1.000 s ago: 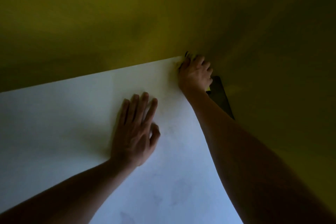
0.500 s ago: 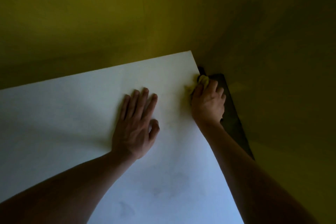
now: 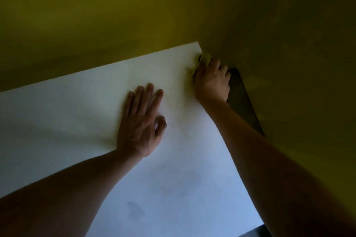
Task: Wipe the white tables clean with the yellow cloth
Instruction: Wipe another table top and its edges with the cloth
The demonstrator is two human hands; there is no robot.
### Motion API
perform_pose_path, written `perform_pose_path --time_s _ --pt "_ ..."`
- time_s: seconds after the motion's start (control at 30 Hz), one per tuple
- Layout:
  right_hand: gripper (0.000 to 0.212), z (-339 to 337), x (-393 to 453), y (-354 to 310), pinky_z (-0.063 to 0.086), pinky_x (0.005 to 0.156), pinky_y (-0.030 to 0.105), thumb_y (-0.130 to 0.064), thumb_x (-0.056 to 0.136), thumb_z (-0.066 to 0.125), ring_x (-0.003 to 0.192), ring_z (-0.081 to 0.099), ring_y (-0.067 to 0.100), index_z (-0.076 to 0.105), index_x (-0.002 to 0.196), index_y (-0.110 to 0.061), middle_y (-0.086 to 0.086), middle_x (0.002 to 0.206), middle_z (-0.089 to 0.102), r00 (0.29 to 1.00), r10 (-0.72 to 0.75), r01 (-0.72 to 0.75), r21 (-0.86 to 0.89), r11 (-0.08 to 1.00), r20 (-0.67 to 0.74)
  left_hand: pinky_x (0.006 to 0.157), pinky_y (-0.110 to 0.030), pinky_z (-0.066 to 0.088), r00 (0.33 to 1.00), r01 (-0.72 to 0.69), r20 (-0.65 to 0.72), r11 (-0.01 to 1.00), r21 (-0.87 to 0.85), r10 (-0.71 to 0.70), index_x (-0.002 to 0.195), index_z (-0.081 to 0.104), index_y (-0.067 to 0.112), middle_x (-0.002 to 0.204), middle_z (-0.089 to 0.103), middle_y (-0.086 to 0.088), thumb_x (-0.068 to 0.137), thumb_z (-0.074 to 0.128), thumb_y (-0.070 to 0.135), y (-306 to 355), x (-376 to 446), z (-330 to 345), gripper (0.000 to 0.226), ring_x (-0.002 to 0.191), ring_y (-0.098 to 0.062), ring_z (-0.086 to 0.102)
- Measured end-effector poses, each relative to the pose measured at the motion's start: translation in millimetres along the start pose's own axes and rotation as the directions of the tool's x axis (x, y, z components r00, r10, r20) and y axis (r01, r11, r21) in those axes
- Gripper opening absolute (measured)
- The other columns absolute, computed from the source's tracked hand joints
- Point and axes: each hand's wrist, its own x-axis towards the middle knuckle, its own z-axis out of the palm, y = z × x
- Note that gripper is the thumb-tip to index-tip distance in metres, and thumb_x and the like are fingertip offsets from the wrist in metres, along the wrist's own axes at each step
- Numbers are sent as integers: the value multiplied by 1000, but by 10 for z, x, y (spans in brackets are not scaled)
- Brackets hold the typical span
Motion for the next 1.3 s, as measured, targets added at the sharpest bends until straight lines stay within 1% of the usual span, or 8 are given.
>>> perform_pose_path --time_s 0.2,0.57,0.67,0.77,0.9,1.0,1.2,1.3 --pt "41 -236 -858 534 45 81 48 -40 103 34 106 52 42 46 123 -6 21 118 52 996 72 -75 -50 996 -61 128 -56 15 1000 15 -8 1000 -9 -15 162 32 12 170 21 -16 97 32 39 41 -12 -46 70 158 -38 20" --pt "49 -53 -303 162 45 90 48 -45 101 36 120 48 39 40 132 -7 19 130 48 998 59 -59 -27 998 -21 129 -52 14 998 9 -60 1000 -2 -9 161 34 15 170 25 -14 94 38 37 4 -27 5 71 157 -36 22" --pt "46 -149 -678 499 41 87 43 -43 101 35 115 49 37 43 130 -9 17 127 50 1000 20 -22 -130 991 -19 129 -52 14 997 -2 -77 1000 -19 0 160 36 15 169 27 -15 94 38 38 9 -29 25 71 156 -37 24" --pt "39 -307 -1289 899 39 81 44 -38 101 40 104 51 40 49 120 -5 21 114 54 994 58 -64 -60 996 -95 129 -51 12 997 -1 -81 1000 -7 0 161 35 14 169 27 -16 94 35 40 17 -42 27 71 156 -37 25" --pt "34 -394 -1760 1211 38 79 46 -33 101 45 96 51 41 51 115 -2 23 107 54 985 102 -112 -68 991 -140 130 -49 9 998 8 -70 1000 -4 -8 161 34 13 170 24 -17 95 34 39 56 -58 -1 71 156 -38 23" --pt "36 -346 -1591 1086 40 78 46 -36 99 44 100 53 42 52 115 -5 22 110 55 978 137 -151 -80 985 -157 130 -49 9 997 11 -71 1000 -10 -11 161 33 13 170 23 -16 95 34 39 73 -43 14 71 157 -38 22" --pt "45 -219 -1013 679 47 82 45 -45 96 42 110 53 38 49 124 -11 16 120 54 987 107 -114 -51 992 -122 128 -52 16 995 2 -104 1000 16 0 159 36 9 166 29 -22 99 37 33 126 -84 12 65 153 -42 28" --pt "46 -243 -1013 724 48 82 46 -45 95 41 111 53 38 48 124 -10 16 120 53 993 65 -65 1 998 -93 125 -55 23 984 -112 -139 994 15 113 154 43 5 161 37 -24 100 40 28 241 -349 28 59 148 -43 37"
